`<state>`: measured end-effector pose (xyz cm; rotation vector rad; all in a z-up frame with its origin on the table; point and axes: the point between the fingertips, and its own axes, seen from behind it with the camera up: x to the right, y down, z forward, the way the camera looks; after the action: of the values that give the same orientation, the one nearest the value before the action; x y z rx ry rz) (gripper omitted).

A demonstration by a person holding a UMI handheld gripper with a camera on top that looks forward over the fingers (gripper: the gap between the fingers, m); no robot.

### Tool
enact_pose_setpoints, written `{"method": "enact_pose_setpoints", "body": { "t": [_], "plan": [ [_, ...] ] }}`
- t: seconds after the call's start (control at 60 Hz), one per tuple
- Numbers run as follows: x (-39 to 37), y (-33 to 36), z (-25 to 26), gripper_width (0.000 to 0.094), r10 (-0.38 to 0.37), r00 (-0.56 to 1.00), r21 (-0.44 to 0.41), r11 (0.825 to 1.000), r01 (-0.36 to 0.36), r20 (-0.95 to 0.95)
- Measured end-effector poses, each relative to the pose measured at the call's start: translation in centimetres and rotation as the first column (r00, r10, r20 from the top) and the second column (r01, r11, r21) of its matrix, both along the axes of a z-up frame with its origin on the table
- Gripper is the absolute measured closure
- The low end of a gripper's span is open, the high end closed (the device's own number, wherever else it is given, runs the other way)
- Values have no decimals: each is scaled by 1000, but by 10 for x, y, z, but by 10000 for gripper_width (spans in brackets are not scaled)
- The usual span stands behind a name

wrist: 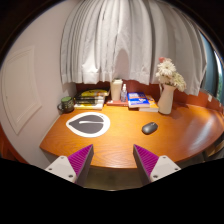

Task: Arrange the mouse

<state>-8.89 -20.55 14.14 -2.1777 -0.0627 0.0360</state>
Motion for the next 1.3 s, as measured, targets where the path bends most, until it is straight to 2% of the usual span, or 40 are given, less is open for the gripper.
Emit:
{"method": "enact_pose_setpoints", "body": {
  "t": [0.117,0.133,0.2,0.35,0.483,0.667,0.8,0.95,1.1,1.217,1.3],
  "plan": [
    [28,-9,-34,146,-23,1000,-43,999,22,-6],
    [23,-6,-9,145,-28,1000,-46,999,28,-6],
    [61,-8,-65,148,-61,998,-84,995,62,13],
    [113,14,-103,150,-128,991,-151,980,130,26],
    [145,58,-131,149,-150,988,-182,971,154,33],
    [168,134,-156,150,-138,990,-211,967,141,28],
    [171,185,-157,155,-104,995,-211,972,102,0],
    [171,224,-158,156,-69,998,-229,971,66,-6],
    [174,251,-159,167,-66,998,-261,963,62,-7],
    [176,261,-160,293,-75,997,-287,956,68,-16],
    [182,265,-161,458,-81,997,-289,954,75,-8]
  ]
}}
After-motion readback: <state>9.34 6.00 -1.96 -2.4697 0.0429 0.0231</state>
